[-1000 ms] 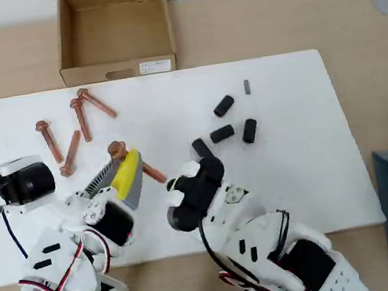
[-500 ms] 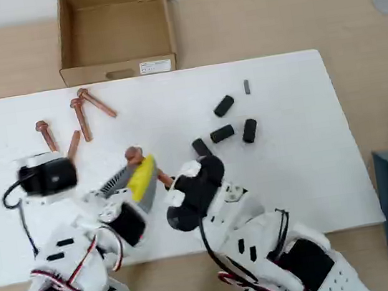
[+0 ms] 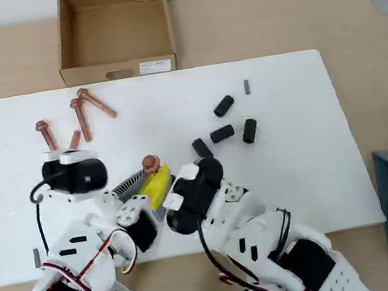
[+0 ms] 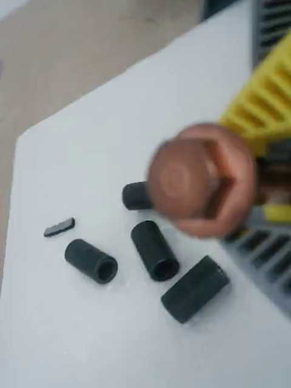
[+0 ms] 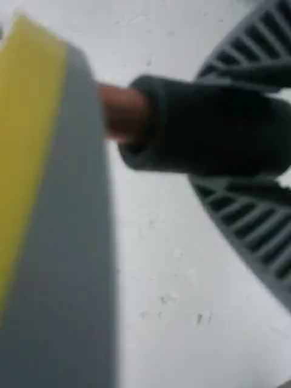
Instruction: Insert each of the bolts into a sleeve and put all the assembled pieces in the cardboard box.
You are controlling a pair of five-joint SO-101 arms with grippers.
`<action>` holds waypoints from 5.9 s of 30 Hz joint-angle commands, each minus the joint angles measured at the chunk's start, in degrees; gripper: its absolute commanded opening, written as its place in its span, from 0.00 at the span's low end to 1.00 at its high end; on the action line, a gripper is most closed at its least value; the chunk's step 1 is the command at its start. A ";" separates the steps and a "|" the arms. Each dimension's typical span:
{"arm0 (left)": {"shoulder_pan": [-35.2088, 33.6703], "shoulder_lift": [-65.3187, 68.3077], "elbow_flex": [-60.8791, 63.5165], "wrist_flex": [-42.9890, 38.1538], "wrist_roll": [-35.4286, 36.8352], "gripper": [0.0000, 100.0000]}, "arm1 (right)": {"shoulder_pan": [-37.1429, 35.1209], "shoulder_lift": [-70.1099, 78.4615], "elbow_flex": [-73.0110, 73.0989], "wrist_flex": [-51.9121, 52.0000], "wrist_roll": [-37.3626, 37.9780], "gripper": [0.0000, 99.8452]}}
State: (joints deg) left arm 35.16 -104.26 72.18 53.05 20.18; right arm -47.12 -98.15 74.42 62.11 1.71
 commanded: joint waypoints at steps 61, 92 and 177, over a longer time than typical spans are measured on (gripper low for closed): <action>-19.78 -0.22 -12.31 10.20 -9.76 0.00 | 1.80 -0.66 -0.84 -1.23 0.09 0.01; -44.22 -0.22 18.64 16.97 -21.01 0.00 | 18.33 8.31 -1.98 -9.23 0.09 0.01; -44.22 -0.22 19.96 14.15 -20.57 0.00 | 27.74 132.09 -118.90 -5.01 19.87 0.17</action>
State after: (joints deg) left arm -8.62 -104.09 92.40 68.26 -0.40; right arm -21.01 41.10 -41.19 53.32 21.14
